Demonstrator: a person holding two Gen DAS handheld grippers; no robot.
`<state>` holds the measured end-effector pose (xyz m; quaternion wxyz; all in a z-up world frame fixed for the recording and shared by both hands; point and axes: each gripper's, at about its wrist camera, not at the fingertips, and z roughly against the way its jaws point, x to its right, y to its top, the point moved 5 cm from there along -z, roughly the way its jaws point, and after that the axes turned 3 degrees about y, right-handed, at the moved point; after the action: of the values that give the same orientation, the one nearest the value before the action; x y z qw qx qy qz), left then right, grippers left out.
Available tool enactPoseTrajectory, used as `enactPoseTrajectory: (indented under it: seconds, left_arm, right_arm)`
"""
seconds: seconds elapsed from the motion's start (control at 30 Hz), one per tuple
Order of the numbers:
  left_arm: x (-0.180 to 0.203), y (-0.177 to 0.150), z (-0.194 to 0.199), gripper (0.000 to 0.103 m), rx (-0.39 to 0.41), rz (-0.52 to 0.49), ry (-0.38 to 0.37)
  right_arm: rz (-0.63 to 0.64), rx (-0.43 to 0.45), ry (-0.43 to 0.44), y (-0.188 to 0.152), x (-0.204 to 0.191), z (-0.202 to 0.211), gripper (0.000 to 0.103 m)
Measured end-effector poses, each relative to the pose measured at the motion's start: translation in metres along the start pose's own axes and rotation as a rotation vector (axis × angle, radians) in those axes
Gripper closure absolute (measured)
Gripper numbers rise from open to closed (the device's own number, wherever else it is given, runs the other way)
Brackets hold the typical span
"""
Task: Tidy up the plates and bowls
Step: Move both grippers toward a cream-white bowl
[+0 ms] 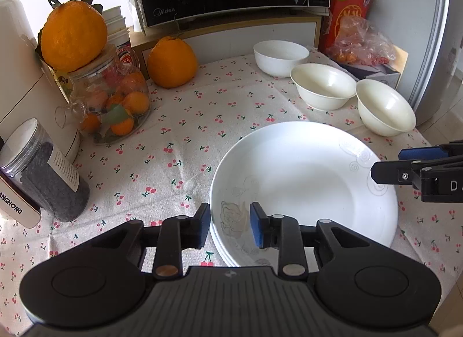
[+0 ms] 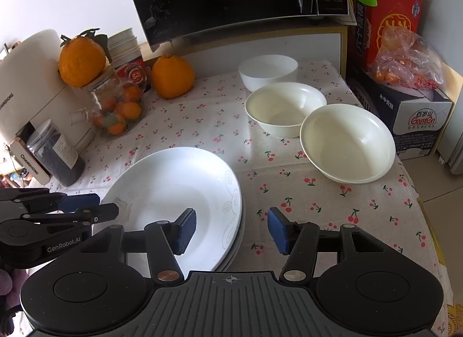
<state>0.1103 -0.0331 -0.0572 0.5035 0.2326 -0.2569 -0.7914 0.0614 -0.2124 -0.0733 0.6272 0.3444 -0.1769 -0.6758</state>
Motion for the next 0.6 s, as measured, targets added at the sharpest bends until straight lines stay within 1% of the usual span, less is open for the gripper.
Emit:
enactPoseTrajectory:
  seconds: [0.07, 0.1, 0.13, 0.2, 0.27, 0.3, 0.33, 0.37, 0.4, 0.47, 0.53, 0.6]
  left_arm:
    - [0.0, 0.003, 0.0, 0.06, 0.003, 0.021, -0.01]
    - [0.0, 0.004, 0.0, 0.058, 0.002, 0.028, -0.013]
    - [0.001, 0.006, 0.0, 0.053, -0.002, 0.038, -0.015]
    - [0.005, 0.01, 0.0, 0.048, 0.0, 0.047, -0.022]
    - [0.012, 0.016, 0.002, 0.037, 0.014, 0.042, -0.029]
    - [0.014, 0.018, 0.003, 0.033, 0.022, 0.04, -0.027]
    - [0.018, 0.022, 0.003, 0.028, 0.034, 0.035, -0.022]
    - [0.021, 0.025, 0.003, 0.024, 0.041, 0.031, -0.021]
    - [0.025, 0.029, 0.003, 0.021, 0.051, 0.028, -0.019]
    - [0.031, 0.035, 0.001, 0.011, 0.064, 0.025, -0.018]
    - [0.036, 0.042, -0.004, 0.008, 0.065, 0.019, -0.015]
    - [0.039, 0.051, -0.011, 0.008, 0.05, 0.004, -0.01]
  right_arm:
    - [-0.023, 0.01, 0.01, 0.002, 0.007, 0.001, 0.035]
    - [-0.031, 0.014, 0.01, 0.003, 0.012, 0.001, 0.033]
    - [-0.039, 0.018, 0.008, 0.004, 0.016, 0.001, 0.031]
    - [-0.061, 0.024, 0.001, 0.006, 0.025, 0.001, 0.03]
    - [-0.086, 0.027, -0.006, 0.01, 0.034, 0.002, 0.027]
    - [-0.1, 0.033, -0.004, 0.012, 0.038, 0.003, 0.025]
    - [-0.108, 0.041, -0.002, 0.014, 0.042, 0.004, 0.02]
    - [-0.114, 0.05, -0.002, 0.015, 0.045, 0.005, 0.018]
    - [-0.116, 0.055, -0.004, 0.017, 0.048, 0.006, 0.017]
    - [-0.113, 0.058, -0.007, 0.019, 0.054, 0.008, 0.017]
    - [-0.107, 0.05, -0.016, 0.023, 0.059, 0.01, 0.016]
    - [-0.096, 0.052, -0.016, 0.03, 0.064, 0.011, 0.014]
